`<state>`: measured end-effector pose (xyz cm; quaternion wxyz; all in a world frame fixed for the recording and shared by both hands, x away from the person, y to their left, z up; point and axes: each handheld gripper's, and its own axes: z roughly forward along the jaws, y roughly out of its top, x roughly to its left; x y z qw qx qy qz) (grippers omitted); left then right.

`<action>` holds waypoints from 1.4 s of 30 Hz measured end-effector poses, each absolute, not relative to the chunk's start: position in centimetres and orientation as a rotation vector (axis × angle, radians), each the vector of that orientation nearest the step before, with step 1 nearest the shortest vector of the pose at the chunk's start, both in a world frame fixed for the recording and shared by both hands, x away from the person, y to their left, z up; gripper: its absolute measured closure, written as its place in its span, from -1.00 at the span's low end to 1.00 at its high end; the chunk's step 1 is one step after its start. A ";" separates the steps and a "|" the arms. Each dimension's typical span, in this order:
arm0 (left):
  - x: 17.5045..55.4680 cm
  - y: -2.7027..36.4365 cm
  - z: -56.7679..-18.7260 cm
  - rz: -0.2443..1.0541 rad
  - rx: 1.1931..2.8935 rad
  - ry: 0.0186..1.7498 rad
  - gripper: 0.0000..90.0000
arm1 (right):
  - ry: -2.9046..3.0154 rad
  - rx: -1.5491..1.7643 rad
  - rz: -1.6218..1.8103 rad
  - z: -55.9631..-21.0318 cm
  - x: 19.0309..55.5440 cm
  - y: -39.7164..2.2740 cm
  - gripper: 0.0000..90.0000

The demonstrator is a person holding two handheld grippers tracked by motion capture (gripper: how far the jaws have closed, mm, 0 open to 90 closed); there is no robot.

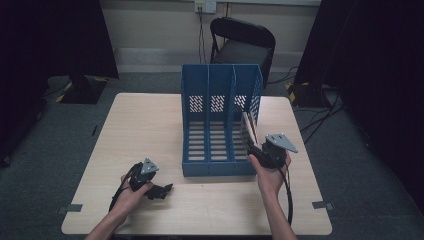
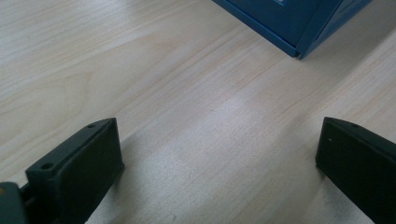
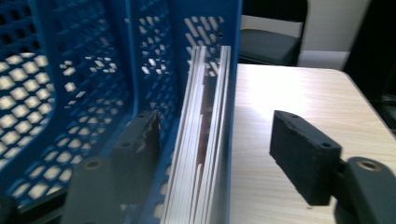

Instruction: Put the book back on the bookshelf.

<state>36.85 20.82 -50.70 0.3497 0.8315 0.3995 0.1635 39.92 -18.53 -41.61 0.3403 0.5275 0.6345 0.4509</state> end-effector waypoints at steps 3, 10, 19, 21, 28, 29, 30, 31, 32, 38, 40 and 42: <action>36.8 20.8 -50.7 0.424 2.155 1.035 -1.00 | 1.713 1.360 1.223 -41.3 39.7 -19.1 -0.36; 36.9 20.8 -50.7 0.424 2.156 1.033 -1.00 | 1.808 1.319 1.264 -40.8 38.7 -20.2 -0.53; 36.9 20.9 -50.7 0.424 2.159 1.031 -1.00 | 1.905 1.296 1.276 -40.5 37.0 -21.8 -0.65; 36.9 21.0 -50.7 0.425 2.159 1.032 -1.00 | 1.933 1.276 1.278 -40.6 36.5 -22.0 -0.65; 36.9 21.0 -50.7 0.426 2.159 1.031 -1.00 | 2.055 1.254 1.228 -42.3 34.9 -22.1 -0.65; 36.8 21.0 -50.7 0.427 2.160 1.032 -1.00 | 2.073 1.258 1.208 -42.7 34.7 -22.2 -0.66; 36.8 21.0 -50.7 0.424 2.157 1.036 -1.00 | 2.088 1.263 1.190 -43.1 34.5 -22.2 -0.66; 36.8 21.1 -50.7 0.426 2.157 1.035 -1.00 | 2.101 1.269 1.179 -43.5 34.3 -22.3 -0.66; 36.8 21.1 -50.7 0.425 2.157 1.036 -1.00 | 2.115 1.279 1.169 -44.0 34.0 -22.3 -0.66; 36.8 21.1 -50.7 0.425 2.157 1.036 -1.00 | 2.200 1.304 1.125 -46.0 32.5 -22.5 -0.66; 36.8 21.1 -50.7 0.427 2.157 1.037 -1.00 | 2.241 1.335 1.081 -46.7 32.3 -22.4 -0.66; 36.8 21.0 -50.7 0.428 2.156 1.039 -1.00 | 2.259 1.356 1.075 -47.4 32.1 -22.4 -0.64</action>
